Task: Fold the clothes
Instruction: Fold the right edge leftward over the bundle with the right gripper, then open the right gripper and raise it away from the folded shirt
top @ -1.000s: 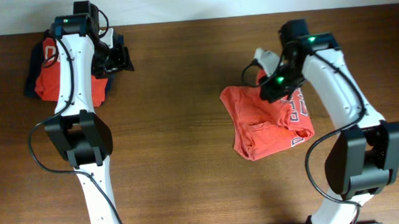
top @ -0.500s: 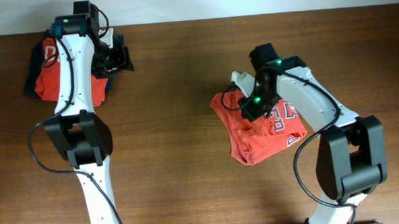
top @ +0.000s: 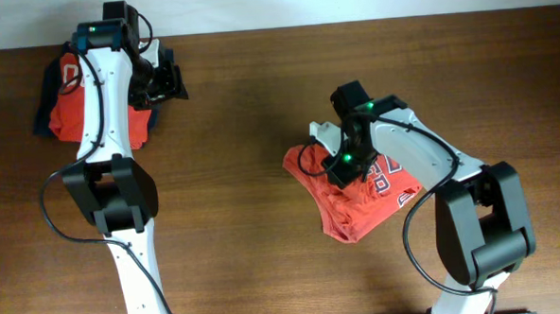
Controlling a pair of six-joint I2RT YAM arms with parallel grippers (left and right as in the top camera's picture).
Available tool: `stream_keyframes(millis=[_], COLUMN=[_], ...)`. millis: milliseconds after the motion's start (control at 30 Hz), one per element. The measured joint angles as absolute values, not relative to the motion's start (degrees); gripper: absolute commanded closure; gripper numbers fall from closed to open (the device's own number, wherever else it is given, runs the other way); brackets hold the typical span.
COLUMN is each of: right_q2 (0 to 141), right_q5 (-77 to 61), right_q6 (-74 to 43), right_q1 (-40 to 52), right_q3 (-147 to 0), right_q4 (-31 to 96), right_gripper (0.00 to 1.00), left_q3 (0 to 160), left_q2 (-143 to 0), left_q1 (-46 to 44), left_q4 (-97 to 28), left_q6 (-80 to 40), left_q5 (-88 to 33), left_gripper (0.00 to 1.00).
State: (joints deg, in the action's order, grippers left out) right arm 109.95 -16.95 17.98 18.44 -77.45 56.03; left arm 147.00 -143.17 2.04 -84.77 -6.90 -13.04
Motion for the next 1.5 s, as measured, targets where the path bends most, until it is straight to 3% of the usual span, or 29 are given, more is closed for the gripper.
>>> stream_keyframes(millis=[100, 167, 300, 533, 667, 700, 733, 867, 1133, 1200, 1233, 1500], right_q2=[110.0, 110.0, 110.0, 110.0, 110.1, 110.2, 110.2, 110.2, 110.2, 110.2, 110.2, 110.2], right_q5=[-17.4, -18.9, -23.9, -28.3, -30.0, -30.3, -30.6, -31.4, -31.4, -30.7, -30.1, -25.6], right_q6=[17.6, 17.8, 17.6, 17.8, 18.7, 18.9, 19.2, 19.8, 19.7, 19.6, 19.7, 20.0], right_q1=[18.5, 18.5, 18.6, 18.7, 18.0, 17.6, 17.0, 12.9, 0.1, -3.3, -5.3, -15.5], right_q3=[-75.9, -75.1, -74.8, -75.1, -80.5, -83.0, -86.0, -95.8, -99.6, -99.6, -99.6, -99.6], right_q4=[56.1, 56.1, 55.5, 57.6, 65.8, 67.9, 69.6, 73.9, 75.4, 75.5, 75.4, 75.0], right_gripper=[0.7, 0.67, 0.46, 0.44, 0.43, 0.43, 0.44, 0.52, 0.51, 0.37, 0.01, 0.01], left_q3=[147.0, 147.0, 147.0, 147.0, 147.0, 147.0, 147.0, 147.0, 147.0, 147.0, 147.0, 147.0], left_q2=[-143.2, -143.2, -143.2, -143.2, -143.2, -143.2, -143.2, -143.2, -143.2, -143.2, -143.2, -143.2], left_q1=[2.0, 2.0, 2.0, 2.0, 1.9, 1.9, 1.8, 0.4, -9.6, -12.7, -14.2, -24.9], left_q4=[-84.7, -84.6, -84.6, -84.6, -84.3, -84.2, -84.2, -84.9, -86.6, -86.8, -87.0, -87.5], left_q6=[-6.9, -6.9, -6.9, -6.9, -6.9, -6.9, -6.8, -5.1, -1.2, -0.8, -0.7, 0.3], left_q5=[-13.0, -13.0, -13.0, -13.1, -15.7, -17.3, -18.8, -23.1, -25.9, -26.3, -26.4, -27.6], left_gripper=[0.34, 0.34, 0.34, 0.36, 0.53, 0.69, 1.0, 1.0, 1.0, 1.0, 1.0, 1.0])
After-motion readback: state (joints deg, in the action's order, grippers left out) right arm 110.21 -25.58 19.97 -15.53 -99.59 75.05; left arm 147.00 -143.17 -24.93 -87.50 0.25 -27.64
